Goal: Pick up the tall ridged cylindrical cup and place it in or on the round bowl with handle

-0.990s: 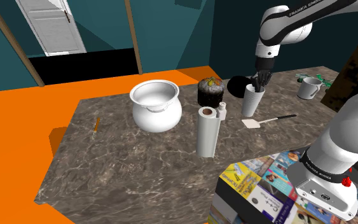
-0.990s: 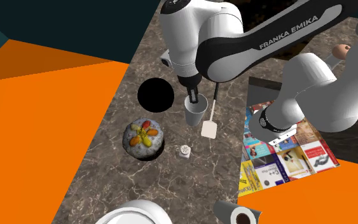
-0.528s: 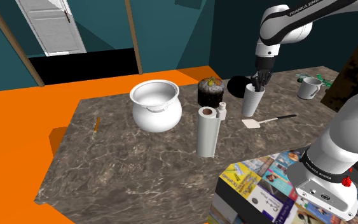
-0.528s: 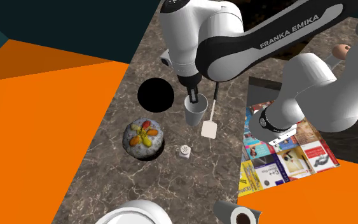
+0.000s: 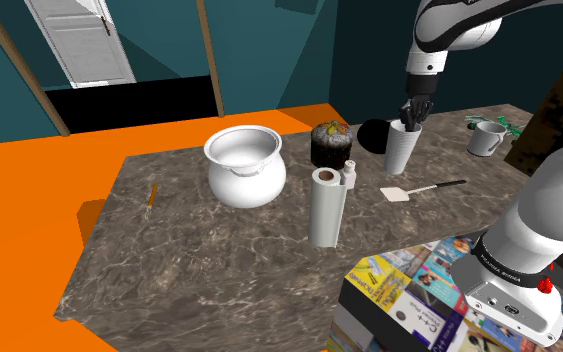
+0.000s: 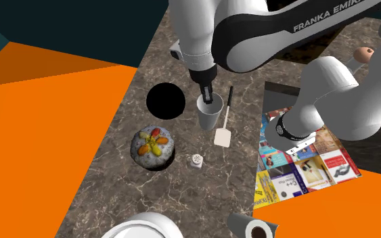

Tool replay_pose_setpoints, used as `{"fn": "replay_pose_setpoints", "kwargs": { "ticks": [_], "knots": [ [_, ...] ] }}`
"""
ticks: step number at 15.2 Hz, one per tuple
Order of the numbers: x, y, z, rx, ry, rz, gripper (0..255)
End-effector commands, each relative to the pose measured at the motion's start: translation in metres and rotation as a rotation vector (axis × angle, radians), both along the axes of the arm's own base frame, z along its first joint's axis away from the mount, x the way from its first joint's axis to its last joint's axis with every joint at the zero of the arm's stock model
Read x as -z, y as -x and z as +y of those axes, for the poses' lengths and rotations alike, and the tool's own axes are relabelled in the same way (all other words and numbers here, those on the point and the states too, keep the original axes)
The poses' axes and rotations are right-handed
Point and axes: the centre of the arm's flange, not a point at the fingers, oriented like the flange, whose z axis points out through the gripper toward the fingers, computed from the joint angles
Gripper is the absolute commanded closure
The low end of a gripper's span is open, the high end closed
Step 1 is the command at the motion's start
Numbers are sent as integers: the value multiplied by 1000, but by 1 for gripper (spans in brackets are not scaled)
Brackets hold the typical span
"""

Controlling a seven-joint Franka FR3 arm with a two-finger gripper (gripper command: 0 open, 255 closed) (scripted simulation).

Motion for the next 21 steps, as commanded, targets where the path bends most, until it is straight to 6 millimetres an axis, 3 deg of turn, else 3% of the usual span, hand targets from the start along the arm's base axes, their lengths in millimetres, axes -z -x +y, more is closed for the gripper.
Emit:
{"fn": "replay_pose_setpoints", "kwargs": {
  "ticks": [1, 21],
  "knots": [
    [-11, -1, 1, 0, 0, 0, 255],
    [-117, -1, 1, 0, 0, 0, 255]
  ]
}}
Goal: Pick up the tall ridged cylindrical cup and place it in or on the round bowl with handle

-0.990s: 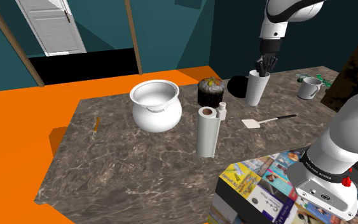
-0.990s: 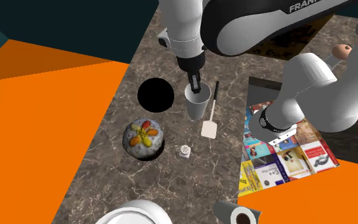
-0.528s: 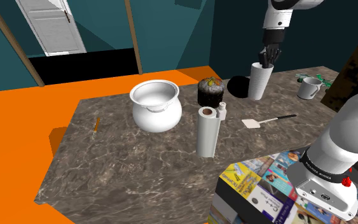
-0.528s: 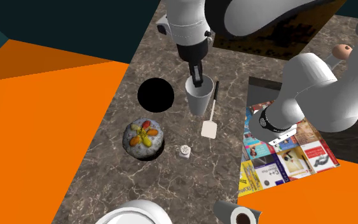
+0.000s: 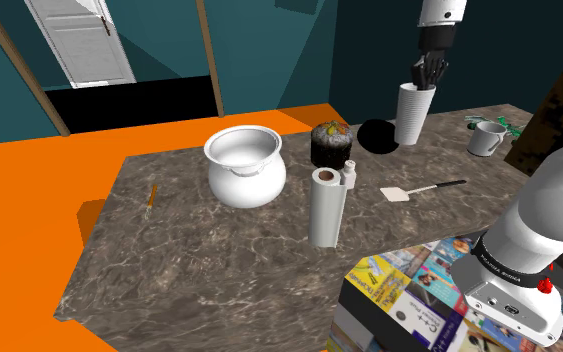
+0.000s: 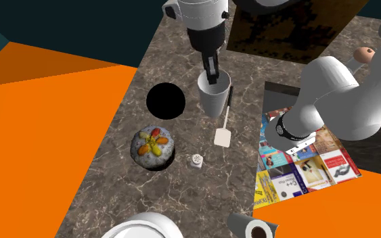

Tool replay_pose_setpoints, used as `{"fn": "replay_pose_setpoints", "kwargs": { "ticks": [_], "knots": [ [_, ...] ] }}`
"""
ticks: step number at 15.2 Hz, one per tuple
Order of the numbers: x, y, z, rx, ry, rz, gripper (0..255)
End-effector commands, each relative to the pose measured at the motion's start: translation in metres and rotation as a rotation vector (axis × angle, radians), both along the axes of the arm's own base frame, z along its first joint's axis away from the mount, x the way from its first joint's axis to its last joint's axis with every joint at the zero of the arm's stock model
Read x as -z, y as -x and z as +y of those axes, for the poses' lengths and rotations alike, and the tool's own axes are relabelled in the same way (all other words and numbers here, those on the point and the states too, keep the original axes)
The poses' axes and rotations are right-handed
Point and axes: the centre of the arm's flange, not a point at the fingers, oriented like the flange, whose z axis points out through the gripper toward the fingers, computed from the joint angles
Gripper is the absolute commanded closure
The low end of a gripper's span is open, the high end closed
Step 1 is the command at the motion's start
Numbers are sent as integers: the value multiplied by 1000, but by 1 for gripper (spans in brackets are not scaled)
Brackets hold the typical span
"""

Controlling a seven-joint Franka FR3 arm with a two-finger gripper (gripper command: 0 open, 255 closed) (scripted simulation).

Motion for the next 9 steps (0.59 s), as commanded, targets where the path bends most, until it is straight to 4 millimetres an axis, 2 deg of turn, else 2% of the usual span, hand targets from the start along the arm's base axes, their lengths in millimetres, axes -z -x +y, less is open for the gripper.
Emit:
{"fn": "replay_pose_setpoints", "kwargs": {
  "ticks": [1, 3, 9],
  "knots": [
    [-12, -1, 0, 0, 0, 0, 255],
    [-19, -1, 0, 0, 0, 0, 255],
    [-40, -55, -54, 0, 0, 0, 255]
  ]
}}
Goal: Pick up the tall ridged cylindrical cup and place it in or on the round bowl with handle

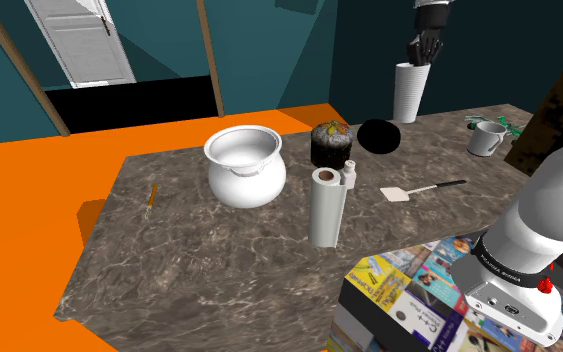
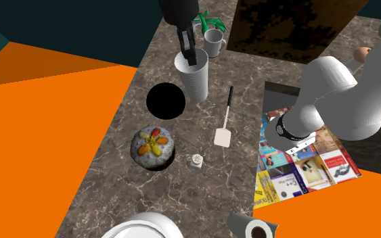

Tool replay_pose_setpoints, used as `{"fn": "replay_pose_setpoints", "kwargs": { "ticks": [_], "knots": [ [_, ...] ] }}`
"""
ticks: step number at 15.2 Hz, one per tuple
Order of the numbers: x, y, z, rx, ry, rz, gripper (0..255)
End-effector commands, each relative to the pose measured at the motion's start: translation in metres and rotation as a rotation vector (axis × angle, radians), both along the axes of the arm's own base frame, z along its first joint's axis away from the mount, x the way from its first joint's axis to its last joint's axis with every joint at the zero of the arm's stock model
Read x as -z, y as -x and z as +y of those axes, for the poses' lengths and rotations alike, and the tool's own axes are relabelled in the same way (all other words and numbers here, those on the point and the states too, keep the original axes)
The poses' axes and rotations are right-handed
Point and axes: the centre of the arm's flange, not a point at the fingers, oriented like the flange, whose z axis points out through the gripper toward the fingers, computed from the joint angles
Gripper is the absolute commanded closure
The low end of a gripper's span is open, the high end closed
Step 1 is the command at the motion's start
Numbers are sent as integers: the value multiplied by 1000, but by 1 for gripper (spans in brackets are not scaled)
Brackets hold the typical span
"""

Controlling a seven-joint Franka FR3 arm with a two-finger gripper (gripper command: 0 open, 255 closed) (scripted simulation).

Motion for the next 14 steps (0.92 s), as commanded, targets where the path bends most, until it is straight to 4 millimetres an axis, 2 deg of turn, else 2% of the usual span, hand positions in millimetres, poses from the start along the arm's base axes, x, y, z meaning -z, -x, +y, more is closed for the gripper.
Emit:
{"fn": "replay_pose_setpoints", "kwargs": {
  "ticks": [1, 8, 14],
  "knots": [
    [-9, -18, -14, -1, 1, 0, 255],
    [-36, -85, -81, -1, 1, 0, 255],
    [-4, -85, -81, -1, 1, 0, 255]
  ]
}}
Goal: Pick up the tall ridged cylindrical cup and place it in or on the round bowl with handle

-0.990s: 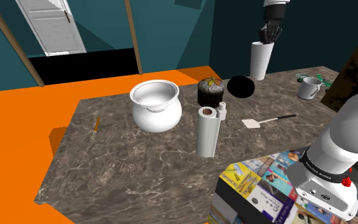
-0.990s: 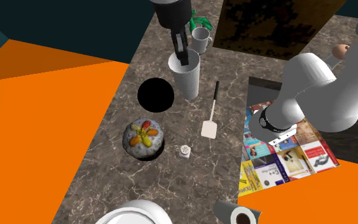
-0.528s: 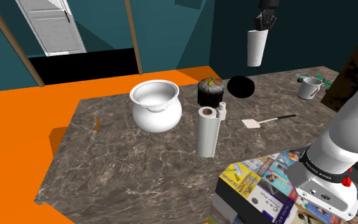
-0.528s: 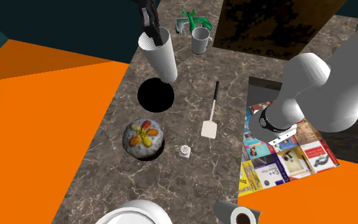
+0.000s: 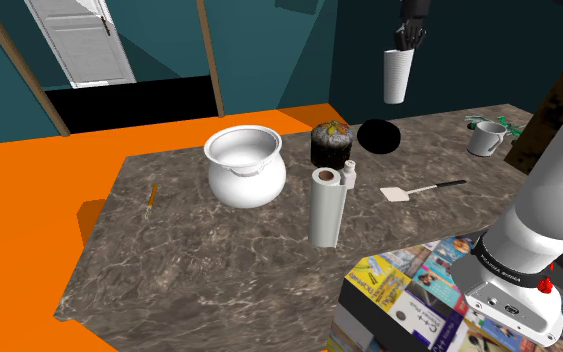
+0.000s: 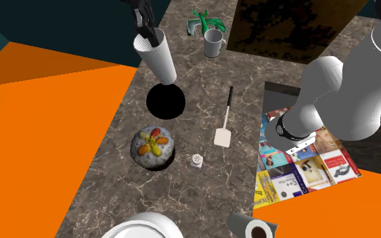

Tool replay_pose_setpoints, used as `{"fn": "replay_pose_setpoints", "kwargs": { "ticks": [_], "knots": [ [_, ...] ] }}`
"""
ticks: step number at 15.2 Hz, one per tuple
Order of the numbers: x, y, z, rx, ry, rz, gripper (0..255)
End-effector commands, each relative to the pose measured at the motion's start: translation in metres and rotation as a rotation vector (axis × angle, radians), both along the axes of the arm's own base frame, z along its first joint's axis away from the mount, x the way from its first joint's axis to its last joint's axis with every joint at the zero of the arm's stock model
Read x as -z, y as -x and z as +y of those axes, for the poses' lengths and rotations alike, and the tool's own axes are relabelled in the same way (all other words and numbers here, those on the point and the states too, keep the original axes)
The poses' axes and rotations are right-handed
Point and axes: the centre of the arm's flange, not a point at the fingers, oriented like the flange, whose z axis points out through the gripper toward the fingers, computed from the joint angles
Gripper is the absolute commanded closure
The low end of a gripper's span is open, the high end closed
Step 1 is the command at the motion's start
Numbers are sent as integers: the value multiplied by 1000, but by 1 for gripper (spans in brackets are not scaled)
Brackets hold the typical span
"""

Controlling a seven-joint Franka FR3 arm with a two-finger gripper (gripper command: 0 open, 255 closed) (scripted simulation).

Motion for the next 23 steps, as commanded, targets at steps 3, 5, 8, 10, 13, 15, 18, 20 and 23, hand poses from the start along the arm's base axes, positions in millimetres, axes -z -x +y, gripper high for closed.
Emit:
{"fn": "replay_pose_setpoints", "kwargs": {
  "ticks": [3, 5, 8, 10, 13, 15, 18, 20, 23],
  "knots": [
    [21, 0, 1, 0, 0, -1, 255],
    [31, 0, 1, 0, 0, -1, 255],
    [47, 0, 1, 0, 0, -1, 255],
    [58, 0, 1, 0, 0, -1, 255],
    [73, 0, 1, 0, 0, -1, 255],
    [84, 0, 1, 0, 0, -1, 255],
    [94, 0, 1, 0, 0, -1, 255],
    [94, 0, 1, 0, 0, -1, 255],
    [94, 0, 1, 0, 0, -1, 255]
  ]
}}
